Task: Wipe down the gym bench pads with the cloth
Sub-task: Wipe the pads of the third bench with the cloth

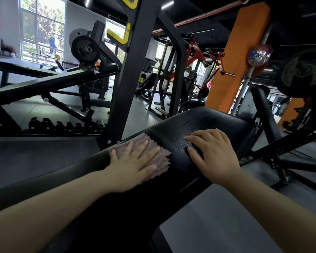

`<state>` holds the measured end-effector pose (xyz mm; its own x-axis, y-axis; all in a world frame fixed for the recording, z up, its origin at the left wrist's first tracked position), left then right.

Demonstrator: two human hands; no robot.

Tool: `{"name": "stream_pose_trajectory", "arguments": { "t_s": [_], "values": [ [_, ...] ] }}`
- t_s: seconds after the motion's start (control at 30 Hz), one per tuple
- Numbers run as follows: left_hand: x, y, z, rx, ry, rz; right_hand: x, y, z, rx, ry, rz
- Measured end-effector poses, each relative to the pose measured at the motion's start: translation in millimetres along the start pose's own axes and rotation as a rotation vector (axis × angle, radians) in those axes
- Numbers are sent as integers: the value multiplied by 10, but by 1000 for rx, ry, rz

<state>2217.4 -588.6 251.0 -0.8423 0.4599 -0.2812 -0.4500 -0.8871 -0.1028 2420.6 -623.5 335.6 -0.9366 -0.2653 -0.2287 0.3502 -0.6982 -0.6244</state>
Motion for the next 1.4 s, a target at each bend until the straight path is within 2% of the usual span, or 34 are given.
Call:
{"name": "stream_pose_trajectory", "arguments": {
  "t_s": [0.17, 0.4, 0.5, 0.63, 0.8, 0.9, 1.1, 1.27, 1.4],
  "values": [
    [-175, -877, 237, -96, 6, 11, 3, -5, -4, -6, 6, 10],
    [-182, -1810, 438, -101, 175, 17, -18, -16, -23, -8, 3, 10],
    [-185, -1831, 441, -102, 202, 7, -11, -16, -14, -7, 8, -2],
    [-326, -1462, 404, -82, 26, -6, 1, -4, -6, 20, 7, -4],
    [-561, -503, 136, -78, -89, -243, 11, -5, 13, 19, -2, -7],
    [-571, -299, 94, -36, -95, -274, 5, 0, 7, 27, 0, -3],
    [-680, -1083, 344, -69, -23, -154, 13, -5, -1, 16, -4, -5],
    [-600, -1855, 457, -114, 27, -120, -6, -2, -25, -32, 5, 19],
    [-472, -2062, 485, -99, 60, -98, 0, -26, -26, -26, -6, 27]
  ]
}}
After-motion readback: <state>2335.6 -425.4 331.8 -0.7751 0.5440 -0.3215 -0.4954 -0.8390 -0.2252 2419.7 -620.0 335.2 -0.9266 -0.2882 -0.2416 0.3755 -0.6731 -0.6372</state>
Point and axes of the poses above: each hand's wrist, its own y-axis away from the middle knuckle, its own z-axis out of the back of the hand, x = y × z, the point moved 4 cm from there along -y, towards the middle knuckle
